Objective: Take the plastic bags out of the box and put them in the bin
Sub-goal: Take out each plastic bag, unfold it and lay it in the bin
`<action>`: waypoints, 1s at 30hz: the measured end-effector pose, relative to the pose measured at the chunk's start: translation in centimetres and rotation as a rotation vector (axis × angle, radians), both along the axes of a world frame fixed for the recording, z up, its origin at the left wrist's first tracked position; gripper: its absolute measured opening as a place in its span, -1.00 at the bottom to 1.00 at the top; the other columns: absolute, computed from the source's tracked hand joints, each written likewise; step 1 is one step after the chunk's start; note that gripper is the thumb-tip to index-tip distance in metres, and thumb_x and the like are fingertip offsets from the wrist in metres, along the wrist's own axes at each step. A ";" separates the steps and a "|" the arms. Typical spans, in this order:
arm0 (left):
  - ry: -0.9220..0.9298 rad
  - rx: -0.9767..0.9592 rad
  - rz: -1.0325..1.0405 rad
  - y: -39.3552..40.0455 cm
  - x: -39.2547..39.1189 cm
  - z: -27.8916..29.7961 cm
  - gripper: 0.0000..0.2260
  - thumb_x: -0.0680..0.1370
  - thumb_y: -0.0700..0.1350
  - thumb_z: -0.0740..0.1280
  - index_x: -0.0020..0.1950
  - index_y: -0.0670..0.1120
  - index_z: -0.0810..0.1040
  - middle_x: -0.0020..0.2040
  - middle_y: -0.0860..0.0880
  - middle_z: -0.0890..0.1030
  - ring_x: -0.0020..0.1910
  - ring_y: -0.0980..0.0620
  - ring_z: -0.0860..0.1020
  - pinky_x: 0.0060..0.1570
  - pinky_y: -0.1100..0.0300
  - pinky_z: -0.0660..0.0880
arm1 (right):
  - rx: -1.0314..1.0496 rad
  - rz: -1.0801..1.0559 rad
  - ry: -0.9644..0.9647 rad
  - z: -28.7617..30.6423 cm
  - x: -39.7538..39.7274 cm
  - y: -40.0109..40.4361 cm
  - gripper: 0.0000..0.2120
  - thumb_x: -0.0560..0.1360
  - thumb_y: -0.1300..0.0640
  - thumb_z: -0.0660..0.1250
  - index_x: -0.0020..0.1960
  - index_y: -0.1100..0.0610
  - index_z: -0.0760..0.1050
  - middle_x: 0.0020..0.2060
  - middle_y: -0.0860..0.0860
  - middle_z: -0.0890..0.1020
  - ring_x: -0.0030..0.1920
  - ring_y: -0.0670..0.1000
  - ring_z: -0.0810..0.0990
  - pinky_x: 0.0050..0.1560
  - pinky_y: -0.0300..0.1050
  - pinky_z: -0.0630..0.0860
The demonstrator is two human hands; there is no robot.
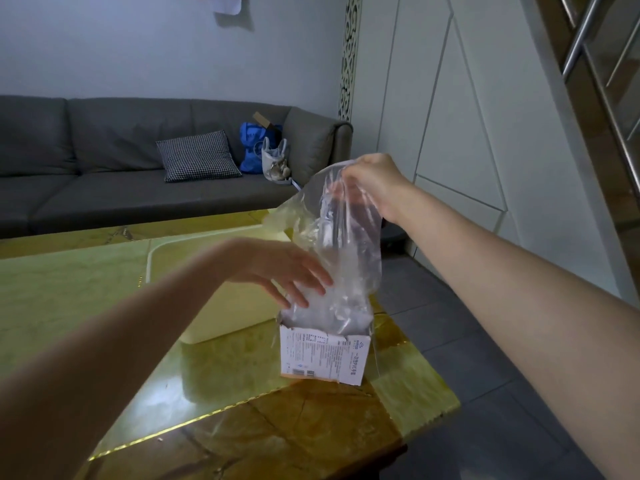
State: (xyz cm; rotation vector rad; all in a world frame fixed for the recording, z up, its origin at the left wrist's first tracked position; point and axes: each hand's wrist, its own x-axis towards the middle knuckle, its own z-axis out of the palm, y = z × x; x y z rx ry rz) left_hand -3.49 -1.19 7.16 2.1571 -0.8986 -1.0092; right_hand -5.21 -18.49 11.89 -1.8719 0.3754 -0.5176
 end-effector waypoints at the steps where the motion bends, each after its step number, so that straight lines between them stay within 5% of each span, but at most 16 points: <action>1: -0.111 -0.100 0.120 0.4 0.4 0.6 -0.81 0.58 -0.23 0.22 0.10 -0.03 0.56 0.18 -0.06 0.59 -0.09 0.04 0.63 -0.13 0.27 0.59 | -0.021 0.013 -0.024 0.3 0.0 0.3 -0.81 0.39 0.40 0.21 -0.34 0.19 0.40 -0.32 0.19 0.57 -0.19 0.19 0.61 -0.16 0.05 0.52; 3: -0.344 -0.349 0.394 1.1 1.4 1.8 -0.76 0.51 -0.20 0.34 0.17 -0.10 0.49 0.14 -0.11 0.58 -0.24 0.08 0.59 -0.33 0.33 0.55 | -0.025 0.102 -0.052 1.0 0.0 1.0 -0.79 0.46 0.40 0.18 -0.30 0.19 0.39 -0.32 0.18 0.58 -0.25 0.16 0.62 -0.12 0.05 0.57; 6: -0.195 -0.633 0.557 2.0 2.3 2.5 -0.34 0.40 -0.20 0.45 0.42 -0.03 0.22 0.12 -0.03 0.48 -0.29 0.06 0.60 -0.40 0.29 0.56 | -0.111 0.269 -0.016 2.0 0.1 3.3 -0.82 0.52 0.38 0.16 -0.21 0.24 0.45 -0.17 0.24 0.62 -0.14 0.19 0.65 0.04 0.10 0.58; 9: -0.003 -0.574 0.457 3.1 2.5 2.1 -0.61 0.45 -0.22 0.39 0.27 -0.15 0.44 -0.03 -0.06 0.60 -0.38 0.14 0.59 -0.47 0.37 0.49 | -0.138 0.321 -0.057 2.7 0.7 5.4 -0.89 0.53 0.36 0.20 -0.06 0.34 0.50 0.00 0.35 0.59 0.04 0.27 0.61 0.14 0.12 0.53; 12: 0.138 -0.638 0.542 5.1 3.8 1.2 -0.87 0.49 -0.24 0.33 0.02 -0.21 0.58 -0.17 -0.11 0.63 -0.40 0.16 0.58 -0.43 0.39 0.51 | -0.074 0.273 -0.187 3.7 1.4 6.6 -0.92 0.50 0.37 0.26 -0.09 0.29 0.53 -0.19 0.16 0.59 -0.12 0.12 0.59 0.02 -0.02 0.54; 16: 0.139 -0.783 0.836 8.2 6.2 1.4 -0.89 0.52 -0.25 0.29 0.00 -0.27 0.53 -0.31 -0.10 0.59 -0.49 0.17 0.58 -0.46 0.39 0.51 | -0.202 0.128 -0.115 3.3 3.0 6.3 -0.89 0.51 0.32 0.31 0.02 0.29 0.57 -0.21 0.08 0.60 -0.28 -0.02 0.57 -0.20 -0.18 0.58; 20: -0.156 -0.799 1.051 10.4 9.4 2.0 -0.85 0.53 -0.23 0.32 0.04 -0.28 0.54 -0.25 -0.12 0.56 -0.48 0.15 0.58 -0.49 0.39 0.51 | -0.198 0.086 0.005 0.6 5.7 6.5 -0.98 0.51 0.29 0.34 -0.07 0.24 0.54 -0.27 0.08 0.60 -0.32 -0.02 0.60 -0.28 -0.19 0.58; 23: -0.532 -0.660 1.172 11.9 12.0 2.2 -0.76 0.51 -0.14 0.32 0.13 -0.23 0.51 0.01 -0.22 0.58 -0.15 -0.11 0.61 -0.11 0.07 0.61 | -0.096 0.062 0.071 -1.9 8.5 7.3 -0.89 0.50 0.34 0.33 -0.19 0.21 0.49 -0.24 0.14 0.61 -0.20 0.10 0.64 -0.08 0.02 0.63; 25: -0.864 -0.413 1.147 12.0 12.4 2.2 -0.72 0.50 -0.11 0.29 0.16 -0.20 0.48 0.16 -0.24 0.47 0.05 -0.21 0.53 0.11 0.02 0.46 | -0.033 0.060 0.132 -3.5 10.5 8.0 -0.96 0.47 0.37 0.34 -0.09 0.28 0.52 -0.15 0.22 0.64 -0.19 0.16 0.66 -0.09 0.08 0.63; 27: -1.071 -0.340 0.988 11.0 11.8 1.4 -0.75 0.52 -0.20 0.26 0.18 -0.20 0.48 0.19 -0.24 0.42 0.08 -0.22 0.47 0.08 0.04 0.37 | -0.010 0.062 0.219 -5.3 12.0 8.5 -0.80 0.44 0.41 0.35 0.06 0.38 0.50 -0.10 0.26 0.63 -0.23 0.18 0.65 -0.15 0.07 0.63; 30: -1.150 -0.259 0.437 9.6 12.0 -1.4 -0.79 0.51 -0.23 0.29 0.13 -0.14 0.56 0.12 -0.16 0.50 0.10 -0.14 0.49 0.08 0.07 0.38 | -0.140 0.040 0.348 -8.1 13.7 9.1 -0.81 0.45 0.38 0.32 0.05 0.28 0.45 -0.03 0.20 0.57 -0.11 0.18 0.64 -0.16 0.01 0.63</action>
